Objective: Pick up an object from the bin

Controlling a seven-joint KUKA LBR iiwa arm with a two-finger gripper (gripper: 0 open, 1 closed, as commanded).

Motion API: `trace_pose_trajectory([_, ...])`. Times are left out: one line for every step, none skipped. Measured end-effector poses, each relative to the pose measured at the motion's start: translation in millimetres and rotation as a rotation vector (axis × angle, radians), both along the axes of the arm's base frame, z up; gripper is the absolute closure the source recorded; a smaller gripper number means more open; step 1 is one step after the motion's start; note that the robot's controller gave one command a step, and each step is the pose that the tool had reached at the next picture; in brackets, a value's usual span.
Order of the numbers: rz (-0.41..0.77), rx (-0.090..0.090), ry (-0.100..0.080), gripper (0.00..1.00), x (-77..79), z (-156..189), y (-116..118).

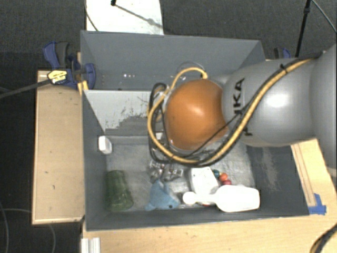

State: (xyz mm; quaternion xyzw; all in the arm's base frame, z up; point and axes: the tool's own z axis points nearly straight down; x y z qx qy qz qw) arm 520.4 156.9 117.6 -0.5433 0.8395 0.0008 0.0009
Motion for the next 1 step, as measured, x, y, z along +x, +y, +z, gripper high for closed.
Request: trace_pose_trajectory([-0.002, 0.0, -0.001, 1.0, 0.1, 14.5, 0.2])
